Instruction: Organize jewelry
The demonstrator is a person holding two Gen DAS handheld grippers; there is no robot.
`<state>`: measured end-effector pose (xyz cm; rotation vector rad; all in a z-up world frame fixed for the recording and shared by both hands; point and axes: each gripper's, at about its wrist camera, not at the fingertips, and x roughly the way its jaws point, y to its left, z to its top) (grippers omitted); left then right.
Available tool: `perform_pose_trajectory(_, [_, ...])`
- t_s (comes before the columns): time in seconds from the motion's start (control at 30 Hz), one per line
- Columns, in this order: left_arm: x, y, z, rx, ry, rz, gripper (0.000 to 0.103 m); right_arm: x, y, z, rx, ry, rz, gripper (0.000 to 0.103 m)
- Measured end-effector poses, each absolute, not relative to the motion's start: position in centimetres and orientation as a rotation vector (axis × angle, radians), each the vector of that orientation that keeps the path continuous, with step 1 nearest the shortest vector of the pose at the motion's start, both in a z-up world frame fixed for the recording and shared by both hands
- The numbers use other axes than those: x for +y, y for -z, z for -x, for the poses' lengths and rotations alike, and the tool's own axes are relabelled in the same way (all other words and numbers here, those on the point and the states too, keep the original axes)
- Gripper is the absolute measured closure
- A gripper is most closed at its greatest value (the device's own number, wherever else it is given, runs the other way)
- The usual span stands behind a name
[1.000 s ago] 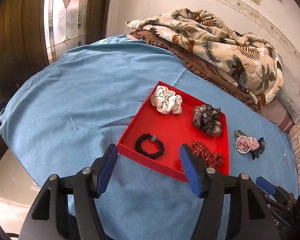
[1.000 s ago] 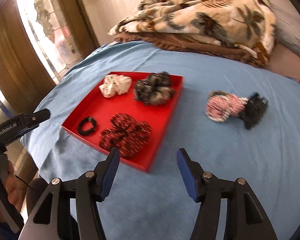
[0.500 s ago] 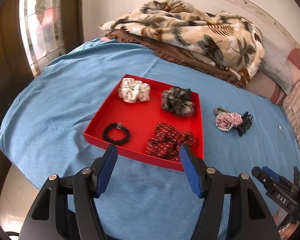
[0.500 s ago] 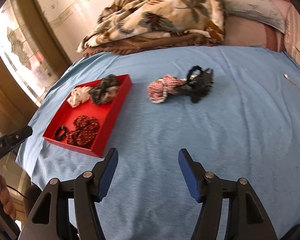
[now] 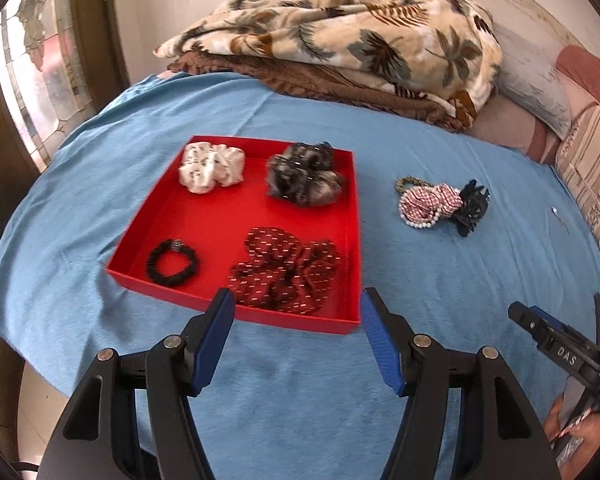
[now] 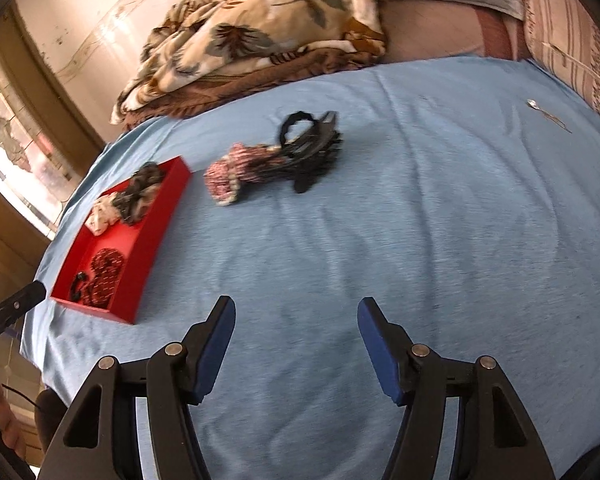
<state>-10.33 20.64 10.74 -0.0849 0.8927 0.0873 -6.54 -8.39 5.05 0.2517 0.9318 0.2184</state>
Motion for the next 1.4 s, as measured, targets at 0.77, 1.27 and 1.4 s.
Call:
perform_pose_trajectory(0.77, [9.9,-7.0,-5.0,0.93,0.143,0.023,0.039,-15.8,-2.2,0.0,0.875,-0.176,-0.393,0.03])
perform_pose_trajectory(1.27, [4.8,-4.9,-7.9,1.039,0.309,-0.085,0.1,-15.3,-1.8,-0.6,0.861,-0.206,-0.37,0.019])
perform_pose_trajectory(1.4, [6.8,-8.2,-3.2,1.007,0.377,0.076,0.1,-14.7,-1.8,-0.7,0.861,-0.202,-0.328,0.016])
